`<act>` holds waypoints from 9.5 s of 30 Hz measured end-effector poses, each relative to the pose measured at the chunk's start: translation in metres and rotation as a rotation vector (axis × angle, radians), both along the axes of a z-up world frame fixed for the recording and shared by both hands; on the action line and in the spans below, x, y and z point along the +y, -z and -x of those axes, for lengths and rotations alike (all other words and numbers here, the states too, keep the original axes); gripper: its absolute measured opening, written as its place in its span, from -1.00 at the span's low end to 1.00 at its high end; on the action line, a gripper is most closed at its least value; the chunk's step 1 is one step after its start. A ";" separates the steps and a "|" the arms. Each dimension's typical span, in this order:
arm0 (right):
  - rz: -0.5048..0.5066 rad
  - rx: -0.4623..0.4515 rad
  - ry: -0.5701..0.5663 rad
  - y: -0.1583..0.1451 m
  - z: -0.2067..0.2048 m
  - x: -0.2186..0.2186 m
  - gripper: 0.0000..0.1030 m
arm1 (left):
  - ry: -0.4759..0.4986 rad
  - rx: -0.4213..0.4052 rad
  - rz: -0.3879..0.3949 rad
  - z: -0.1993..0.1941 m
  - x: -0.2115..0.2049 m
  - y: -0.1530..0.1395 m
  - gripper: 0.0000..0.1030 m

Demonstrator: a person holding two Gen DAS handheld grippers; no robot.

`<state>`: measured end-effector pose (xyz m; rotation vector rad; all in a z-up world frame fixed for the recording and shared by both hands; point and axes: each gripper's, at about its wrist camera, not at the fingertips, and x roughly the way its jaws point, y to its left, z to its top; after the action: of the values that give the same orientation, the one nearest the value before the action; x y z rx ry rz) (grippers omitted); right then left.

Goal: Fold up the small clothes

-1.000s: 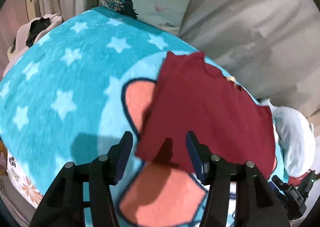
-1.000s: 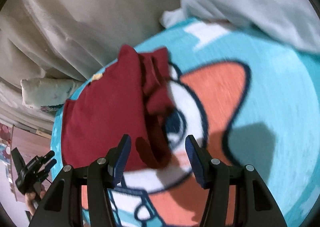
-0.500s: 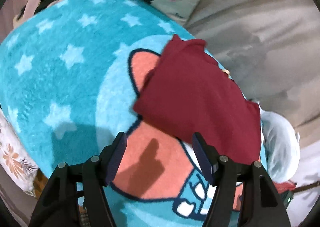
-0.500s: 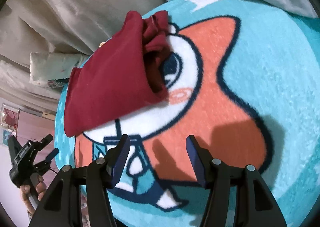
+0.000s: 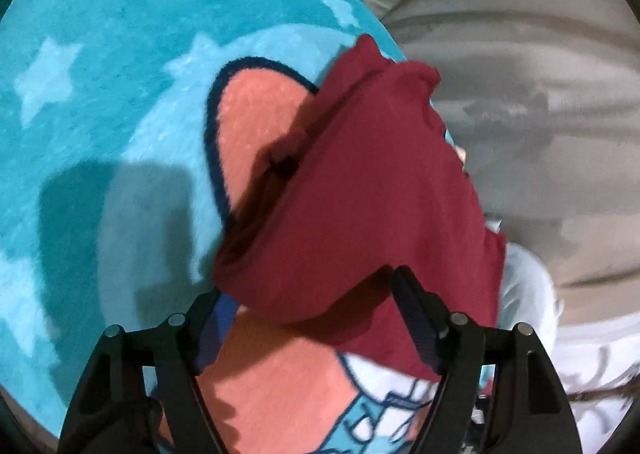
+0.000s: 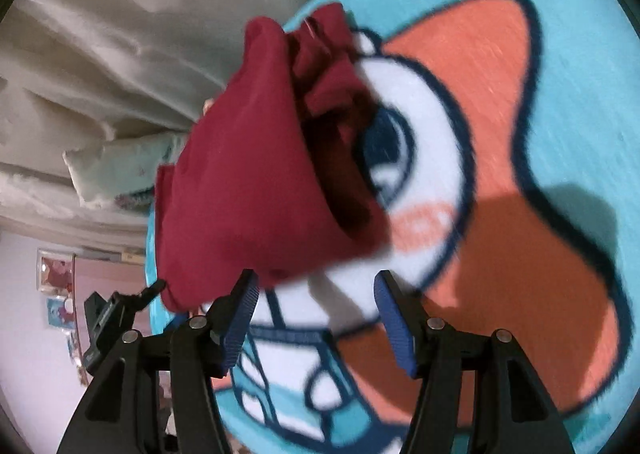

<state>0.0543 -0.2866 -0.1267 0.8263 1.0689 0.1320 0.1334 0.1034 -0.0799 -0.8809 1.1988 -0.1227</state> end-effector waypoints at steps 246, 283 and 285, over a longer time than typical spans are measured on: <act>0.686 -0.152 -0.235 -0.074 0.071 0.062 0.21 | 0.378 -0.326 -0.745 0.136 -0.166 -0.117 0.99; 0.710 -0.086 -0.277 -0.058 0.076 0.061 0.28 | 0.390 -0.251 -0.724 0.145 -0.168 -0.101 0.99; 0.709 -0.085 -0.279 -0.057 0.077 0.061 0.28 | 0.390 -0.250 -0.726 0.146 -0.168 -0.101 0.99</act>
<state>-0.0224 -0.2256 -0.0694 0.0321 1.0457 0.0156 -0.0125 -0.0650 0.0207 0.0088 1.0524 -0.0969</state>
